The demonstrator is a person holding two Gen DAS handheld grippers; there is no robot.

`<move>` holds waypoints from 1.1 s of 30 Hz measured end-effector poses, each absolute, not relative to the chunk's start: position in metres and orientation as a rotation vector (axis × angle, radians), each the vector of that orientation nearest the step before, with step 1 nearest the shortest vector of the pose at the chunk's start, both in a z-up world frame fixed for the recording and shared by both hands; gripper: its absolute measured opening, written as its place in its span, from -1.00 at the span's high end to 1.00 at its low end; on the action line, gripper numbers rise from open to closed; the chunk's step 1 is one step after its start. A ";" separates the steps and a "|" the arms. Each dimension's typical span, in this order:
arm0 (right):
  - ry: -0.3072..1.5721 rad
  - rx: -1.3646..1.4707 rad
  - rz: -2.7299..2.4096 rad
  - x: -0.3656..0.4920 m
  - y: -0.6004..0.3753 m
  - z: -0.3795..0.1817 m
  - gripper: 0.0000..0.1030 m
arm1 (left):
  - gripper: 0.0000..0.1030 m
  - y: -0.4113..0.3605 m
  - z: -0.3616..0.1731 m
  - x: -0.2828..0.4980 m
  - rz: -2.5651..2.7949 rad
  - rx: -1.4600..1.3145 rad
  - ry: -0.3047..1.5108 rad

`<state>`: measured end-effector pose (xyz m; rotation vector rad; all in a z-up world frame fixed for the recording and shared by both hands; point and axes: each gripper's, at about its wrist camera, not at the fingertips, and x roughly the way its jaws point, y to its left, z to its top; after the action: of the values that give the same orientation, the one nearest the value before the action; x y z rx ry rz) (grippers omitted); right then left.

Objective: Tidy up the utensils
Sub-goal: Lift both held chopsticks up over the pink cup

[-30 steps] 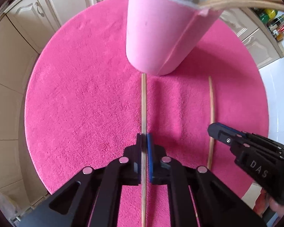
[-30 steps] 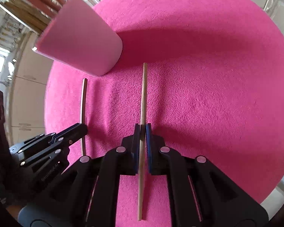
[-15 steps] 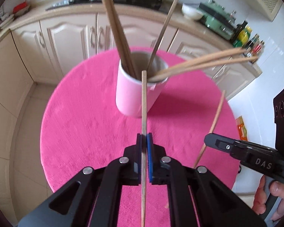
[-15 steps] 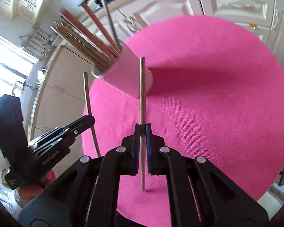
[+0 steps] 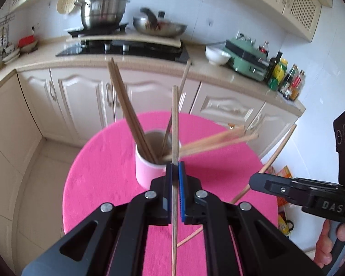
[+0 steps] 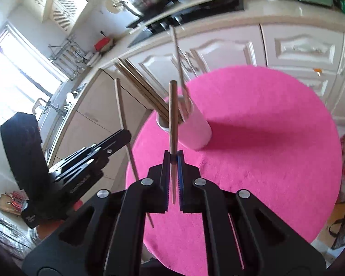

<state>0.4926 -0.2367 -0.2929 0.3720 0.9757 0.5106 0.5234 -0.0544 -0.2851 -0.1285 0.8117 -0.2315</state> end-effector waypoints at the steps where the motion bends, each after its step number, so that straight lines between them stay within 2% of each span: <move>1: 0.956 0.360 0.518 0.494 -0.234 -0.283 0.88 | 0.90 -0.053 -0.280 0.526 -0.227 -0.130 0.799; 7: 0.885 0.307 0.549 0.504 -0.222 -0.247 0.88 | 0.90 -0.043 -0.250 0.538 -0.215 -0.157 0.708; 19: 0.778 0.247 0.536 0.546 -0.205 -0.212 0.88 | 0.90 -0.011 -0.207 0.573 -0.187 -0.250 0.464; 33: 0.735 0.179 0.426 0.589 -0.208 -0.224 0.88 | 0.90 -0.020 -0.242 0.626 -0.198 -0.279 0.432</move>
<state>0.5894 -0.2076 -0.2240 0.1790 0.7352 0.4259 0.6261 -0.0204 -0.2418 -0.2791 0.4318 -0.1985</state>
